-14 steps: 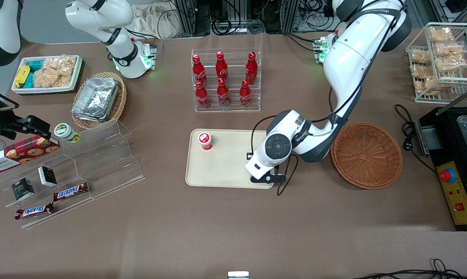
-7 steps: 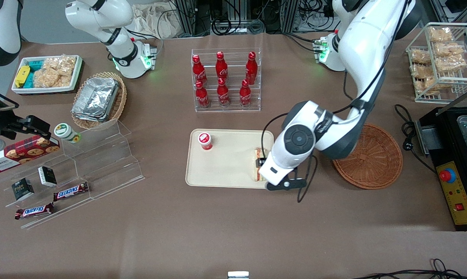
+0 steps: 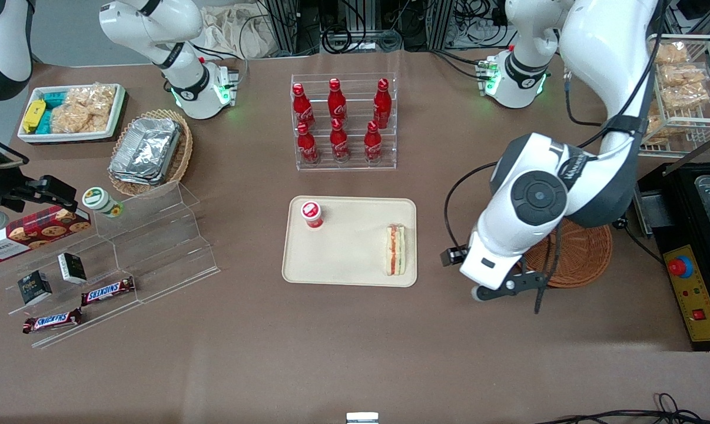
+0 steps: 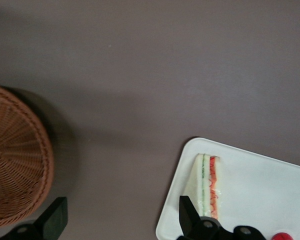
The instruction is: Place sandwich from basket to tray
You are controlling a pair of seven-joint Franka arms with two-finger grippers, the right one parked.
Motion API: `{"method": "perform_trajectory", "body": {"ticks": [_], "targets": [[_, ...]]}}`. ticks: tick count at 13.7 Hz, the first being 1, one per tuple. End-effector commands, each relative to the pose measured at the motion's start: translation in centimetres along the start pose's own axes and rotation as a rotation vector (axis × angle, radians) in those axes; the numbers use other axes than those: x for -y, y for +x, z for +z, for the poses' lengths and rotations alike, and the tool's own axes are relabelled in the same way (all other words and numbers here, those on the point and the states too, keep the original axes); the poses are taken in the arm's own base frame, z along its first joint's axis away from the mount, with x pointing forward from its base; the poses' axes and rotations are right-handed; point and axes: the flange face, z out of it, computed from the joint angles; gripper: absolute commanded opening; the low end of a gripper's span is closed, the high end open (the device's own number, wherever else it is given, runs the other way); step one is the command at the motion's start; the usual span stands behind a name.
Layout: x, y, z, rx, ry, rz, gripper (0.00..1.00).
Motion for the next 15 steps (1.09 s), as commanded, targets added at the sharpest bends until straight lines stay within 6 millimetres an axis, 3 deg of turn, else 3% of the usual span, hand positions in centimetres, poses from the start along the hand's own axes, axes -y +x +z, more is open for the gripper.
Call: {"method": "perform_trajectory", "body": {"ticks": [1, 4, 6, 10, 12, 15], "targets": [[4.4, -1.8, -2.7, -0.02, 0.036, -0.058, 1.0], [8.3, -2.2, -3.8, -0.03, 0.057, -0.088, 1.0], [9.6, -3.4, -5.0, -0.02, 0.042, -0.008, 1.0], [12.7, -4.0, -6.6, -0.015, 0.044, 0.069, 0.98], [15.3, -3.3, -7.3, 0.023, 0.023, 0.092, 1.0], [20.8, -2.4, -9.5, 0.069, -0.038, 0.146, 1.0]]}}
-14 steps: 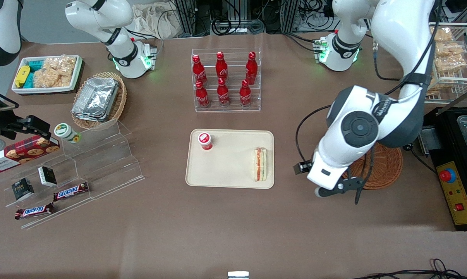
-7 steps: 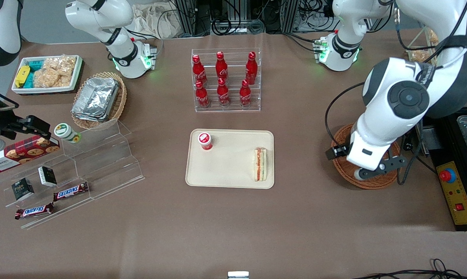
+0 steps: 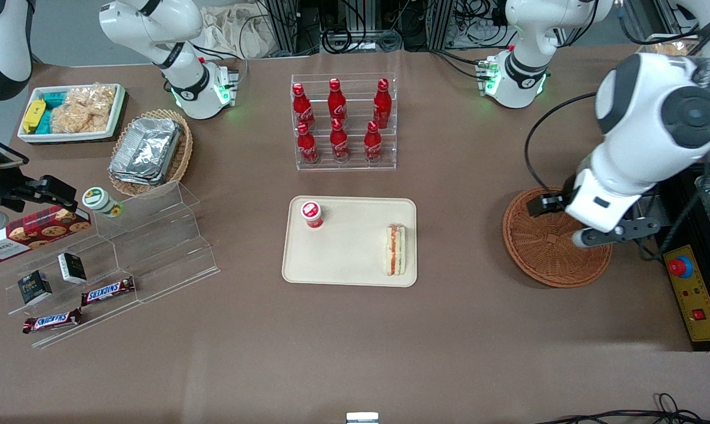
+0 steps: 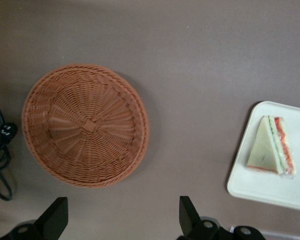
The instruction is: Place sandwich from basket to tray
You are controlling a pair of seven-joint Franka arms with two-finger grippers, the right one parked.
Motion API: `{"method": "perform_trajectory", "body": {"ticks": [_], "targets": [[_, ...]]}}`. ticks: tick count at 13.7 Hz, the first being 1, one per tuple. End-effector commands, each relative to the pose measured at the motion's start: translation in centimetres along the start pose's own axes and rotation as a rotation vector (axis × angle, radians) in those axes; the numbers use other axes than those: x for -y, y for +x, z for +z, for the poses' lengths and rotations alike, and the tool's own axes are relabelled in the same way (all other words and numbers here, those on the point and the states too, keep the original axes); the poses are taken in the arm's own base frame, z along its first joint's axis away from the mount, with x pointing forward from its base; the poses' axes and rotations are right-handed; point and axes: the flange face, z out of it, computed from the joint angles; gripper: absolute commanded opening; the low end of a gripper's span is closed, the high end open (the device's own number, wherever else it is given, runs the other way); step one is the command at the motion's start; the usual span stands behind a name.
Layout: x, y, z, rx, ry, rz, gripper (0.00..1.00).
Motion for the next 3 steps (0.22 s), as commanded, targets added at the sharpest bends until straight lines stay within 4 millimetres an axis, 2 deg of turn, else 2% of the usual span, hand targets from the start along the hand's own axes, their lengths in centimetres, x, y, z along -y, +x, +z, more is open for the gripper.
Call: {"method": "perform_trajectory", "body": {"ticks": [1, 3], "targets": [[3.68, -0.83, -1.82, 0.036, -0.028, 0.071, 1.0], [4.27, 0.17, -2.3, 0.031, -0.018, 0.128, 1.0]]}}
